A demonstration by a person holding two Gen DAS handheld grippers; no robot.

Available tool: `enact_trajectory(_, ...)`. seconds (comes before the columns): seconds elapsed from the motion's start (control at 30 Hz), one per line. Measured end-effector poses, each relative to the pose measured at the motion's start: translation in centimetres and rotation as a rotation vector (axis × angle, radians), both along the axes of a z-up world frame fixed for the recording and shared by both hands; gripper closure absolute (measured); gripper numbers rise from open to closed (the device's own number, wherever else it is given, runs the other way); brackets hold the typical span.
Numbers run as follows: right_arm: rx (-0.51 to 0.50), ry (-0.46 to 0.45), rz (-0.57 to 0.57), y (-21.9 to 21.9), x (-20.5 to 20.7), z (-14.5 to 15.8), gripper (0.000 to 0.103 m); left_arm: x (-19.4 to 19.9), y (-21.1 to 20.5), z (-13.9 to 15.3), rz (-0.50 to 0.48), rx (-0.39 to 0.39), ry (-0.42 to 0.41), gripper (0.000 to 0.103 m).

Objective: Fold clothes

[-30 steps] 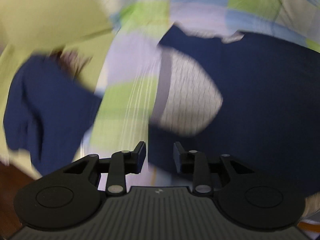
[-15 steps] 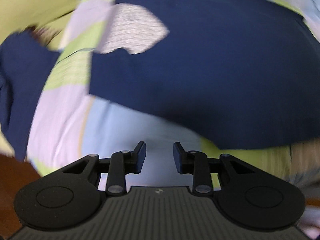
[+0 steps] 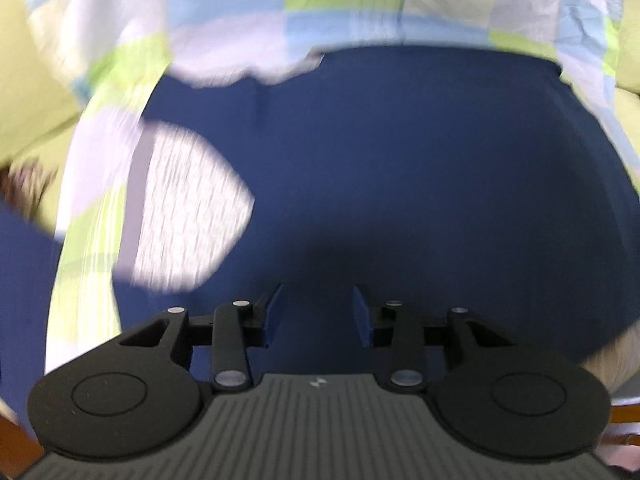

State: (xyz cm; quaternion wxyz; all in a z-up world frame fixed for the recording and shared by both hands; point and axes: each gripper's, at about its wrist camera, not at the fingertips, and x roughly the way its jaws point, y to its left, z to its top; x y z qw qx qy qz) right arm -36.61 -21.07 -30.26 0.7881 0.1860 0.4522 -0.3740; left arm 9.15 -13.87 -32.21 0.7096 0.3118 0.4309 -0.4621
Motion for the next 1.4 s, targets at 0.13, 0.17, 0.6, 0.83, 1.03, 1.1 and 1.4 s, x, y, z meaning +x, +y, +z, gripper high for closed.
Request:
enact_trajectory(0.13,-0.014,-0.070,0.035,-3.3,2.0,1.0,0.037,1.9,-7.9,0.8,-0.073,-0.028,-0.036,0.054)
enact_trajectory(0.17,-0.023,-0.093,0.053,-5.3,2.7,1.2,0.037,2.6,-9.7,0.7,-0.083,-0.041,-0.041,0.054)
enact_trajectory(0.6,-0.009,-0.229,0.059,-24.0,5.3,0.2,0.037,11.9,-23.9,-3.6,-0.189,-0.014,-0.020,0.068)
enact_trajectory(0.83,0.035,-0.212,0.008,-25.0,8.2,-2.6,0.037,14.4,-23.9,-6.3,-0.238,0.024,0.139,0.067)
enact_trajectory(1.03,0.047,-0.201,-0.025,-26.3,9.4,-4.1,0.037,15.3,-25.2,-6.3,-0.302,0.005,0.222,0.098)
enact_trajectory(1.1,0.045,-0.198,-0.036,-26.7,9.6,-4.2,0.037,15.1,-25.2,-6.3,-0.330,-0.002,0.265,0.103)
enact_trajectory(1.4,0.005,-0.263,-0.044,-28.6,8.7,-3.2,0.040,16.0,-23.4,-5.3,-0.238,-0.097,0.335,0.103)
